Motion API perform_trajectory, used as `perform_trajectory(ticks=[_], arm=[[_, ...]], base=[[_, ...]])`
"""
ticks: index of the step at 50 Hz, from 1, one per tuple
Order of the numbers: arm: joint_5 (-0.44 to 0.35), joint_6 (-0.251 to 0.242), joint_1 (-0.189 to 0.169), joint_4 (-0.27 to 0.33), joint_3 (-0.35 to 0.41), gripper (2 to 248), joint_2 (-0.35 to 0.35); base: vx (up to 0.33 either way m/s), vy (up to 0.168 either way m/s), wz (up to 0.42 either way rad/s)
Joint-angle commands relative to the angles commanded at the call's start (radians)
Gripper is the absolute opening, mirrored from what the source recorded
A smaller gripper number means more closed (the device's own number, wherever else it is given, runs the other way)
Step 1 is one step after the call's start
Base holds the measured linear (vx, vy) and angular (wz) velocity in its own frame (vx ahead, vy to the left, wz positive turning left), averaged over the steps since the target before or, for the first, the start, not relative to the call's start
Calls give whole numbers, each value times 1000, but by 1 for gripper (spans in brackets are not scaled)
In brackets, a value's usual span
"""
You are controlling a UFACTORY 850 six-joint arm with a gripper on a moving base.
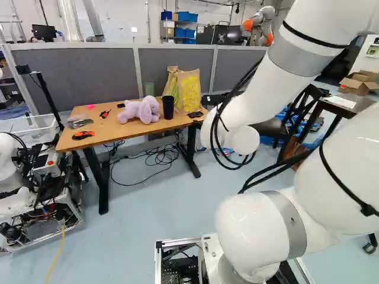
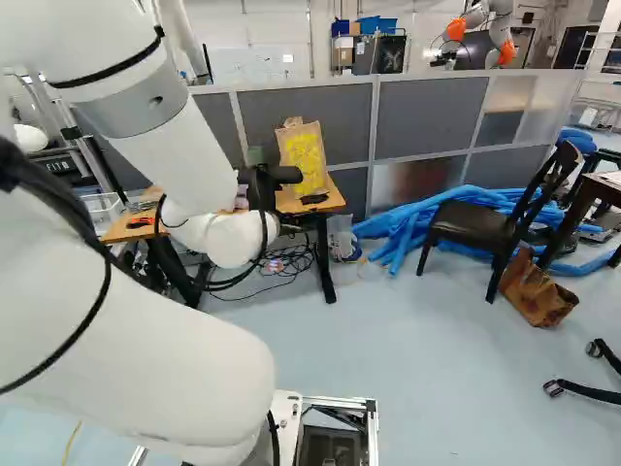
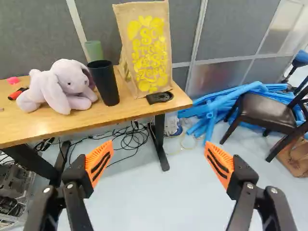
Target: Pick up the bag on the ground and place it on the table
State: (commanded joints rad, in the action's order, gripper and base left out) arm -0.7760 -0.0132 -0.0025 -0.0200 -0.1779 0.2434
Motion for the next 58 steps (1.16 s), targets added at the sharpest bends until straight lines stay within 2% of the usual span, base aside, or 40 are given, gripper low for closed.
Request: perform_trajectory(ticks=[26, 58], arm=[[-83, 11, 2, 17, 78, 247, 31], [-97, 13, 2, 20, 91, 247, 36]], base=[[0, 0, 0], [0, 0, 0]])
